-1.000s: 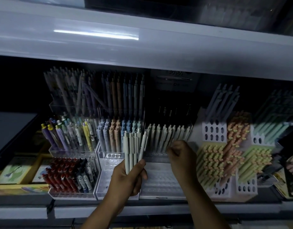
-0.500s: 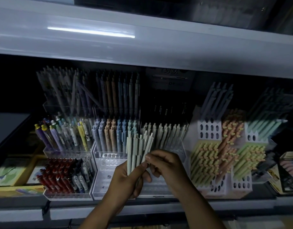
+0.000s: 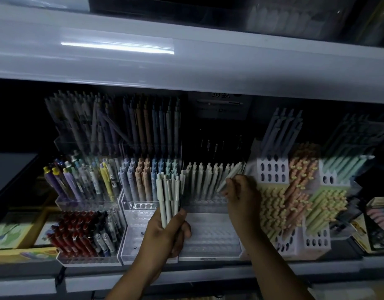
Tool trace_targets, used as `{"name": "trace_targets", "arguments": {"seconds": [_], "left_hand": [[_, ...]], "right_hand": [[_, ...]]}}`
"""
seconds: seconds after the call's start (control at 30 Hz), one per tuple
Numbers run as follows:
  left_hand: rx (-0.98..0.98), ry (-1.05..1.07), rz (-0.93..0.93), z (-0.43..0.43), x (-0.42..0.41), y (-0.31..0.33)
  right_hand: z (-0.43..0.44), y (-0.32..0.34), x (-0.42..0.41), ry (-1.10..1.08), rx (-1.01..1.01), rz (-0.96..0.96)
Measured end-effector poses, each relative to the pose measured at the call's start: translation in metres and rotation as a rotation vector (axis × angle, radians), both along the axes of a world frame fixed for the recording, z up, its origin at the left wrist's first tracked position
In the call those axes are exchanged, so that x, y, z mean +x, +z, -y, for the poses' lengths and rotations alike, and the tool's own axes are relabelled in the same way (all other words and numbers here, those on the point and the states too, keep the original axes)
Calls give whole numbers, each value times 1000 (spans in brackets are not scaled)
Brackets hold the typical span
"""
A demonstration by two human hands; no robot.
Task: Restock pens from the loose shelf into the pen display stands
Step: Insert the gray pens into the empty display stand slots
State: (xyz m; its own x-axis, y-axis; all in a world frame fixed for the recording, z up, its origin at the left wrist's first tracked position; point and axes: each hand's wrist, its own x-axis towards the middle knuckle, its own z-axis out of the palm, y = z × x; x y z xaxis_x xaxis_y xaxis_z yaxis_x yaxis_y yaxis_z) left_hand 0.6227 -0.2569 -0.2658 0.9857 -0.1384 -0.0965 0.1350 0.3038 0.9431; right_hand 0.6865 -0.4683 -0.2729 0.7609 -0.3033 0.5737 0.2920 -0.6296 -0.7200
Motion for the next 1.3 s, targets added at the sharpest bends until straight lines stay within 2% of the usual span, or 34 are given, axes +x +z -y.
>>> {"name": "trace_targets", "arguments": {"seconds": [0.23, 0.57, 1.03, 1.3], "left_hand": [[-3, 10, 25, 2, -4, 1], [-11, 32, 10, -2, -4, 0], [19, 28, 29, -4, -6, -1], [34, 51, 30, -5, -7, 1]], "right_hand": [[4, -15, 11, 13, -195, -49], [2, -24, 16, -4, -289, -85], [8, -20, 21, 27, -336, -83], [10, -22, 22, 55, -273, -117]]}}
